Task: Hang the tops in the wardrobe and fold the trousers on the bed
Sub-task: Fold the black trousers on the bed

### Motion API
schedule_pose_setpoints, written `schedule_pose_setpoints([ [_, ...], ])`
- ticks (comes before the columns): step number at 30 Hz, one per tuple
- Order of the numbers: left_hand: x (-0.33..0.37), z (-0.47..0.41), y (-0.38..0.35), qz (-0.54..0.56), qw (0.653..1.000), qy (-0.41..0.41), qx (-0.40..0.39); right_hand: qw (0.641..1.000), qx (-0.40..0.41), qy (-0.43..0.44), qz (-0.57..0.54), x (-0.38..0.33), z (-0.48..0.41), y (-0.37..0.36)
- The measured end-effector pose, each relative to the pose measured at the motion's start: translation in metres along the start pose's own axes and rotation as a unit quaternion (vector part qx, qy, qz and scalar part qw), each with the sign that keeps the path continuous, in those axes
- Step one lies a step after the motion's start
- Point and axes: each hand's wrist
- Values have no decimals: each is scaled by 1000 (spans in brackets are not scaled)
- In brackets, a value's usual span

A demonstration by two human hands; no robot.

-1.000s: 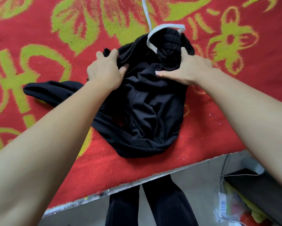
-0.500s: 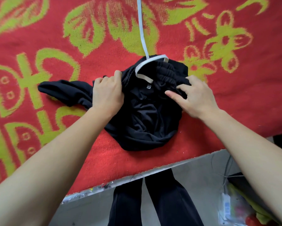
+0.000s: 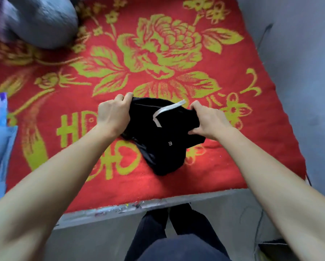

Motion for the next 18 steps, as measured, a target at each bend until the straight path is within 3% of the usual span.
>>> schedule_pose_setpoints([
  [6, -41, 4, 150, -95, 987, 5, 132, 992, 75, 99, 3, -58, 15, 124],
  [11, -88, 17, 245, -169, 969, 34, 176, 968, 237, 82, -15, -100, 30, 233],
  [14, -115, 32, 283, -168, 966, 51, 189, 943, 320, 86, -27, -122, 54, 296],
  [18, -151, 52, 331, -136, 961, 57, 235, 933, 336, 131, 15, -162, 102, 354],
])
Point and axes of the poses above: each hand's wrist, its own z-axis away from the middle knuckle, its own y-axis out of the back of the hand, x = y × z, and after that the axes turned 13 degrees about -y, right-handed
